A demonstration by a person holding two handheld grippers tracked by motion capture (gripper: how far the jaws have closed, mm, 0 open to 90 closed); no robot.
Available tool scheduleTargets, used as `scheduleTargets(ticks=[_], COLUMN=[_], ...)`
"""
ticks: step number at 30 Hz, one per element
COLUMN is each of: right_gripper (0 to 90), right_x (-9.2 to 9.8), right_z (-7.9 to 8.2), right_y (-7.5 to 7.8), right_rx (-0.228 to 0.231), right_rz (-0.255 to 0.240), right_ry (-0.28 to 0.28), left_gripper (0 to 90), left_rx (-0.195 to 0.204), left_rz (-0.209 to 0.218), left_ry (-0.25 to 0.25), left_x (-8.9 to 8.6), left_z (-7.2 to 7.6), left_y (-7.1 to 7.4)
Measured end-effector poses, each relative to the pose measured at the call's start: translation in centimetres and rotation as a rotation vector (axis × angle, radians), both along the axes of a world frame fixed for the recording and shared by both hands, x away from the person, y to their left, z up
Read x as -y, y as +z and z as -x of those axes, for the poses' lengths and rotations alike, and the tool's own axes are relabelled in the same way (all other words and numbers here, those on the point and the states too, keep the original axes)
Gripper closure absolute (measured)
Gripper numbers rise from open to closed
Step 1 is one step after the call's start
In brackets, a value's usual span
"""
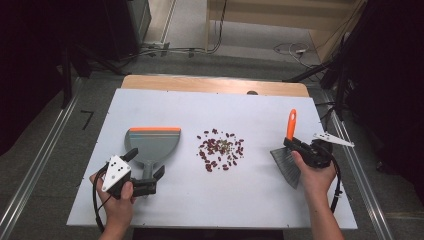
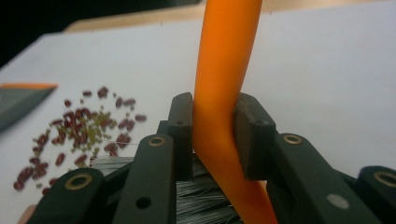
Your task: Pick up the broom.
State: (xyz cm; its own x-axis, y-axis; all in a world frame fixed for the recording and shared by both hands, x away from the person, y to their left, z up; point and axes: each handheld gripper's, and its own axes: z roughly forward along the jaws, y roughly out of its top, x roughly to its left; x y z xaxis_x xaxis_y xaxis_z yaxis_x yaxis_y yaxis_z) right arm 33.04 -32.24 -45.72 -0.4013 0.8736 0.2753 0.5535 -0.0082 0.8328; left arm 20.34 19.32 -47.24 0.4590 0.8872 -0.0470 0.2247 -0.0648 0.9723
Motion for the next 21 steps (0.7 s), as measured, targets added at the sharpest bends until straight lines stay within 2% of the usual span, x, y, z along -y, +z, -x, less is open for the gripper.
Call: scheduleTargets(ticks=[2, 6, 10, 15, 21], right_gripper=[69.1, 69.2, 69.3, 69.4, 69.4], right_x=[0.3, 0.4, 0.3, -0.7, -2.6], right_z=[0.3, 0.9, 1.2, 1.6, 2.4], right_y=[0.1, 0.6, 1.1, 1.9, 3.1], right_rx=[0.057, 0.135, 0.170, 0.208, 0.246], right_rz=[-0.040, -0.091, -0.127, -0.152, -0.167], right_ry=[0.010, -0.001, 0.006, 0.029, 0.070], left_gripper=[0.0, 0.0, 0.0, 0.0, 0.0], left_rx=[0.005, 0.025, 0.031, 0.039, 0.018], left_rz=[-0.010, -0.032, -0.026, 0.007, 0.021], left_ry=[-0.004, -0.028, -0.047, -0.081, -0.126], left_x=[0.2, 0.8, 1.3, 1.9, 3.2], left_z=[0.0, 0.1, 0.1, 0.0, -0.3], left_y=[0.1, 0.4, 0.5, 1.0, 1.4])
